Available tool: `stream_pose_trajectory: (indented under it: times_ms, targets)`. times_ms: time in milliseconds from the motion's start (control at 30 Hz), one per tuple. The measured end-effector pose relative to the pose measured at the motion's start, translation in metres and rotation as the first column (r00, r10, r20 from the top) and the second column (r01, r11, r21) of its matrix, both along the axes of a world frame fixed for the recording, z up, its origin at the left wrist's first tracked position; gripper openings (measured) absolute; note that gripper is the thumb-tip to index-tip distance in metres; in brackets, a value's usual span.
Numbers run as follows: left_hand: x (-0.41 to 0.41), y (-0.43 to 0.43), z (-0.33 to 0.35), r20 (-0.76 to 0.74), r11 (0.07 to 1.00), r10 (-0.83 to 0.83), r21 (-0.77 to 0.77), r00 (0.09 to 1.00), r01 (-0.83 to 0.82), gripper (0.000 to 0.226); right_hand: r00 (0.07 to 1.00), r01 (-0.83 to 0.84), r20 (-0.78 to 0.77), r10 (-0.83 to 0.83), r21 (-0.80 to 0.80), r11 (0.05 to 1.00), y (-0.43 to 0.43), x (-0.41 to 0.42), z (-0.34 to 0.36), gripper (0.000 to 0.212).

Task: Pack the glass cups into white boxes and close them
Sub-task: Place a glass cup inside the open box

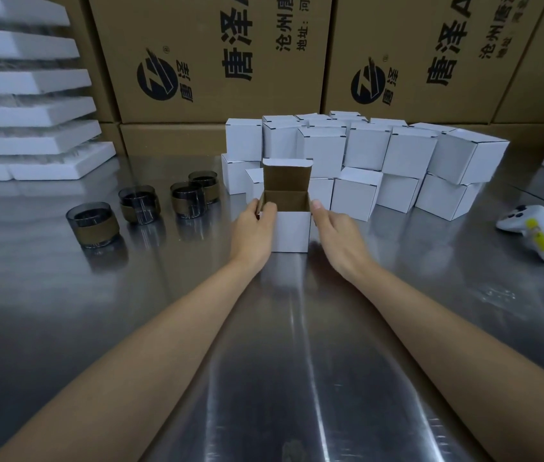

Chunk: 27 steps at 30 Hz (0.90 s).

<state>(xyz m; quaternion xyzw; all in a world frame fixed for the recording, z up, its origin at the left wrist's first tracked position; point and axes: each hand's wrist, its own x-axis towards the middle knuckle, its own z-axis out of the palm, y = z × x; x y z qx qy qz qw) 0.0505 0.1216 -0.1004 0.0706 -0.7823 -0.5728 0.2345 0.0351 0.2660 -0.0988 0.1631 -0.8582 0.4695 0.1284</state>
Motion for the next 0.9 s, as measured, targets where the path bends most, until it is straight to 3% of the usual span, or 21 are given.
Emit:
stream_pose_trajectory:
  times_ms: [133, 267, 467, 667, 833, 900]
  targets:
    - [0.001, 0.003, 0.003, -0.009, 0.998, 0.057, -0.035, 0.998, -0.057, 0.036, 0.999, -0.012, -0.033, 0.007, -0.152, 0.988, 0.003, -0.003, 0.002, 0.028]
    - [0.003, 0.004, 0.004, -0.033, 0.994, 0.091, -0.057, 0.995, -0.093, 0.041, 0.986, -0.063, -0.163, 0.034, -0.174, 0.983, 0.000, 0.000, 0.004, 0.030]
    - [0.005, 0.002, 0.006, -0.055, 0.985, 0.092, -0.140, 0.994, -0.099, 0.031, 0.978, -0.147, 0.087, 0.189, -0.350, 0.925, 0.001, -0.007, 0.011, 0.056]
    - [0.009, 0.001, 0.006, -0.114, 0.989, 0.100, -0.095, 0.988, -0.111, 0.039, 0.966, -0.188, 0.142, 0.218, -0.197, 0.962, 0.014, -0.008, 0.008, 0.053]
    - [0.008, -0.003, 0.002, -0.113, 0.980, 0.130, -0.135, 0.985, -0.145, 0.037, 0.943, -0.323, 0.094, 0.318, 0.035, 0.946, 0.018, -0.006, 0.005, 0.099]
    - [0.008, -0.011, 0.002, -0.089, 0.979, 0.130, -0.145, 0.988, -0.142, 0.051, 0.943, -0.329, 0.066, 0.325, 0.065, 0.942, 0.019, -0.005, 0.002, 0.110]
